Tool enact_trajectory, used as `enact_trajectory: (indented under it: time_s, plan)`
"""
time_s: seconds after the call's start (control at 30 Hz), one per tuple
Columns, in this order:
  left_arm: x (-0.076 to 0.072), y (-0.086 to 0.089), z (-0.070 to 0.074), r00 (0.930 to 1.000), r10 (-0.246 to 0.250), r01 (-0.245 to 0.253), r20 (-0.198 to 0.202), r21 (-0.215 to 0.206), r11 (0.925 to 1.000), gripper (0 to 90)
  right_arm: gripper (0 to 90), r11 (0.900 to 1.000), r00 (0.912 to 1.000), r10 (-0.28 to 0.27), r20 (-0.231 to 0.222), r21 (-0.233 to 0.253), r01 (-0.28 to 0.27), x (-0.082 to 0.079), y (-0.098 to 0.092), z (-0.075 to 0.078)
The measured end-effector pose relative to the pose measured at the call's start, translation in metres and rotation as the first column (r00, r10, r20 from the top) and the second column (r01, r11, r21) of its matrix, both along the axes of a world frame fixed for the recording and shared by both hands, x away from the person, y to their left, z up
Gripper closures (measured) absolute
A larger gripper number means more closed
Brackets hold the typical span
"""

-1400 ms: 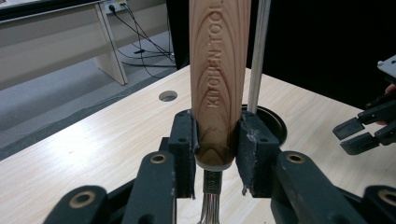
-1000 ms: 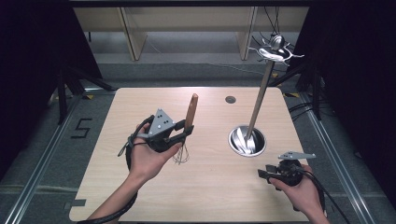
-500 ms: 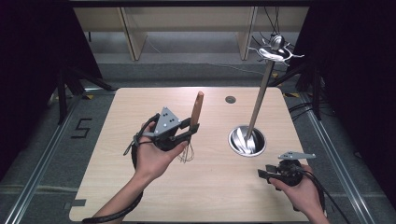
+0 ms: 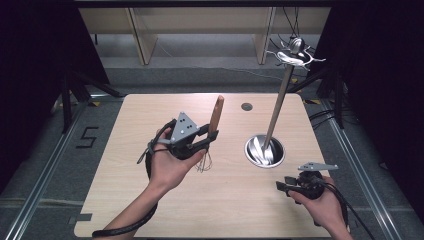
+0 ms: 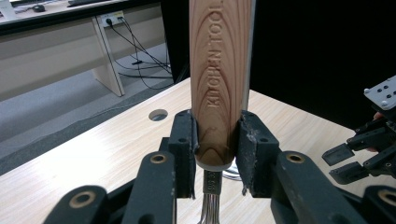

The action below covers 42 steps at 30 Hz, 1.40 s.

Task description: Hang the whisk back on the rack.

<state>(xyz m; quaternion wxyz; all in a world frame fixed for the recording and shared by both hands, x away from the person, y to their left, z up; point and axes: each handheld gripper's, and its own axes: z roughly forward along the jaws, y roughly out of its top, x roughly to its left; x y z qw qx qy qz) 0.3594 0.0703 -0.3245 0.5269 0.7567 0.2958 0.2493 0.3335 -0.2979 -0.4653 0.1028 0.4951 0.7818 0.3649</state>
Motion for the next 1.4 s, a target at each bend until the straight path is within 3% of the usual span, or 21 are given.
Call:
enact_trajectory:
  time_s: [0.3,0.33,0.37,0.4,0.67,0.77,1.2,1.27,1.3,1.4]
  plan:
    - [0.002,-0.003,0.003,1.0,-0.009,0.009,0.002,-0.014,0.9999,68.6,54.3,1.0,1.0,0.0,0.0,0.0,0.0,0.0,0.0,0.0]
    - [0.003,-0.003,0.004,0.9999,-0.012,0.012,0.003,-0.012,0.9999,68.6,54.3,1.0,1.0,0.004,-0.002,0.006,-0.004,0.0,0.0,0.0]
    - [0.003,-0.003,0.004,0.9999,-0.011,0.011,0.003,-0.015,0.9998,68.6,54.2,1.0,0.9994,-0.013,-0.033,0.027,0.014,-0.001,0.002,0.0]
    - [0.003,-0.003,0.005,0.9999,-0.011,0.011,0.004,-0.02,0.9997,68.6,54.3,0.999,0.9996,-0.009,-0.028,0.049,0.01,-0.001,0.003,-0.001]
    - [0.006,-0.008,0.01,0.9998,-0.015,0.016,0.01,-0.022,0.9996,68.6,54.2,1.0,0.9993,-0.01,-0.035,0.027,0.011,-0.001,0.002,0.0]
    - [0.007,-0.01,0.012,0.9998,-0.018,0.018,0.011,-0.024,0.9995,68.6,54.2,1.0,1.0,0.006,-0.004,0.006,-0.006,0.0,0.0,0.0]
    - [0.009,-0.017,0.016,0.9996,-0.03,0.03,0.001,-0.03,0.9991,68.6,54.1,1.0,1.0,0.007,-0.006,0.007,-0.007,0.0,0.0,0.0]
    - [0.01,-0.018,0.017,0.9995,-0.031,0.031,0.003,-0.028,0.9991,68.6,54.1,1.0,1.0,0.006,-0.004,0.015,-0.006,0.0,0.0,-0.001]
    - [0.01,-0.019,0.018,0.9995,-0.031,0.031,0.005,-0.028,0.9991,68.6,54.1,0.999,0.9994,-0.01,-0.033,0.05,0.012,-0.001,0.003,-0.001]
    - [0.011,-0.02,0.019,0.9992,-0.039,0.039,0.007,-0.022,0.999,68.6,54.1,1.0,0.9994,-0.011,-0.034,0.029,0.012,-0.001,0.002,0.0]
